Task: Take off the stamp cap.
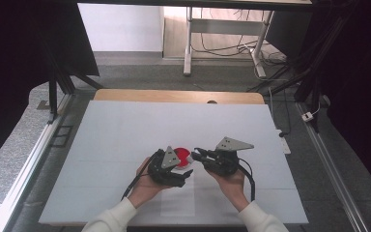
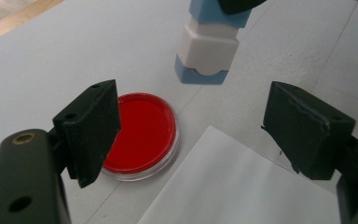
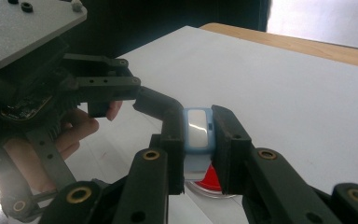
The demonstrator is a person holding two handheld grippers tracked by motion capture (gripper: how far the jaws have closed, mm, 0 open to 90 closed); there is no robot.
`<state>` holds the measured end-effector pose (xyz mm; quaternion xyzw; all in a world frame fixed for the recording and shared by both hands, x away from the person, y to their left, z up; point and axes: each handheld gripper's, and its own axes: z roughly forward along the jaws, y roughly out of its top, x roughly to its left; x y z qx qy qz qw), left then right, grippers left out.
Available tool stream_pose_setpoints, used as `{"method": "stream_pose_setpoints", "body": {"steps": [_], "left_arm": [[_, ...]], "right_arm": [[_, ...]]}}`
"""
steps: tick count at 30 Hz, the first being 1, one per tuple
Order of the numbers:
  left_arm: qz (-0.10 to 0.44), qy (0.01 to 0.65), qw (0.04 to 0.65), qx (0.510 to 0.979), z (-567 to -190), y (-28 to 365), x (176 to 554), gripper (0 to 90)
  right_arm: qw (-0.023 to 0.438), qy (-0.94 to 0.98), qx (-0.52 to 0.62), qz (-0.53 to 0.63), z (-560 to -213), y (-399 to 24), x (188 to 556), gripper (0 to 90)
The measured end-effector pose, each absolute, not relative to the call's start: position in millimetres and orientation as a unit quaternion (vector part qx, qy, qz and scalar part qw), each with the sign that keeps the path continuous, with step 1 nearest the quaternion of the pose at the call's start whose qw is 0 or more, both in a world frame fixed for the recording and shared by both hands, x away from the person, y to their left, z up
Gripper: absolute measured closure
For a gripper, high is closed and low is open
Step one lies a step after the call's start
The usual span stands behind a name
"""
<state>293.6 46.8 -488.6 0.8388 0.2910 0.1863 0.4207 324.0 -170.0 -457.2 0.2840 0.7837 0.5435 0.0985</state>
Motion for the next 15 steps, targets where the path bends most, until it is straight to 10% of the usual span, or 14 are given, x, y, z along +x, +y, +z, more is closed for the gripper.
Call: {"method": "stream_pose_setpoints", "body": {"steps": [15], "left_arm": [[0.185,0.286,0.427,0.838,-489.0,36.9,298.0,21.3]], "right_arm": [[0.096,0.780,0.286,0.548,-457.5,-170.1,324.1,74.8]]}}
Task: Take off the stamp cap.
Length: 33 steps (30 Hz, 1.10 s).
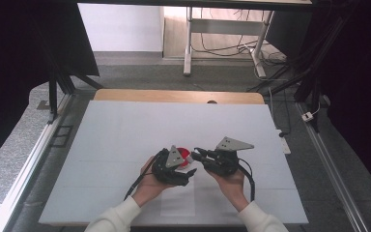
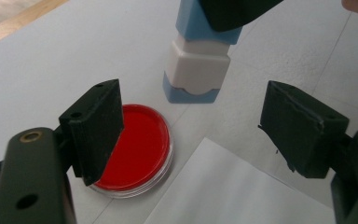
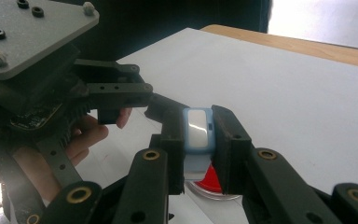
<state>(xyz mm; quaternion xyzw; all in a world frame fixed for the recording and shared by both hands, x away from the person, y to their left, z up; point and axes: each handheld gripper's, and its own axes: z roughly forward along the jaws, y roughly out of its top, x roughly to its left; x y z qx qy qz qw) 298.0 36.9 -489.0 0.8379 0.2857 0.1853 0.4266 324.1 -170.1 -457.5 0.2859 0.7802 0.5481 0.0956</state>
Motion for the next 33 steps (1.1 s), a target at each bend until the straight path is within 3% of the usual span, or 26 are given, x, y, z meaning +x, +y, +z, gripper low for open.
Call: {"method": "stream_pose_setpoints", "body": {"steps": [18,33], "left_arm": [[0.195,0.286,0.422,0.838,-491.4,29.2,300.5,26.1],[0.211,0.279,0.420,0.837,-490.4,31.8,299.5,45.4]], "right_arm": [[0.096,0.780,0.286,0.548,-458.3,-170.3,323.8,74.8],[0.098,0.777,0.291,0.549,-459.2,-172.1,324.2,74.8]]}}
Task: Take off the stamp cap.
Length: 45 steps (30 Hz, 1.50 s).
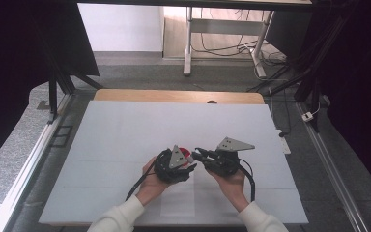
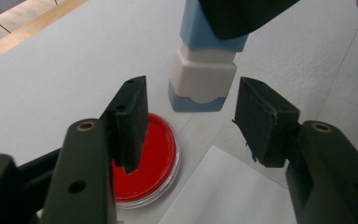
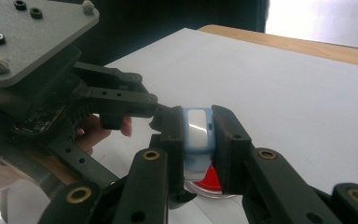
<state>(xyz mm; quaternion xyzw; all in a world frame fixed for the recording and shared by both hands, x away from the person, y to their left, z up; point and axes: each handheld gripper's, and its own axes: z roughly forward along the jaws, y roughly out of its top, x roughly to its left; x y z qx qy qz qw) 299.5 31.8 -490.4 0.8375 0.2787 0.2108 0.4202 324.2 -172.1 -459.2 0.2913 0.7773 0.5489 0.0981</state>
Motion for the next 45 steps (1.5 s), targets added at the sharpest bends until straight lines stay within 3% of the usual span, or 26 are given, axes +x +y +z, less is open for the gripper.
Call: {"method": "stream_pose_setpoints", "body": {"steps": [21,45], "left_arm": [[0.223,0.263,0.416,0.842,-491.8,29.8,297.4,58.5],[0.232,0.256,0.409,0.844,-493.0,30.4,297.1,64.4]], "right_arm": [[0.090,0.768,0.301,0.559,-460.3,-174.2,325.1,74.8],[0.090,0.760,0.306,0.566,-460.4,-173.6,322.6,75.0]]}}
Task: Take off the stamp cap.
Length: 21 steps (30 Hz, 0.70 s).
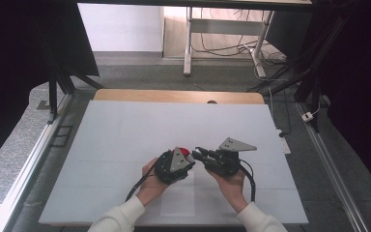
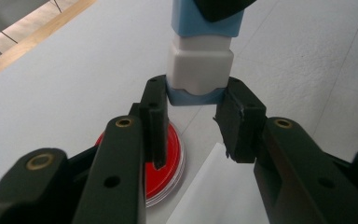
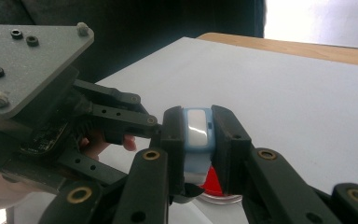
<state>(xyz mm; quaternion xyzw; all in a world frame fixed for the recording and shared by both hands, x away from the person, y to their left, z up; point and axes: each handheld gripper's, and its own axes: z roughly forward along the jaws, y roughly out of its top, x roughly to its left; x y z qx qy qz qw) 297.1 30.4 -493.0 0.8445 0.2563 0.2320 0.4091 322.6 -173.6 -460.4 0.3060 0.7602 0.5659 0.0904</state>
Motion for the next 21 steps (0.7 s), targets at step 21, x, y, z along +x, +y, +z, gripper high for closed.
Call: {"method": "stream_pose_setpoints", "body": {"steps": [21], "left_arm": [[0.241,0.240,0.402,0.850,-497.8,31.7,295.9,65.5]], "right_arm": [[0.110,0.772,0.295,0.552,-460.7,-170.3,319.0,75.0]]}}
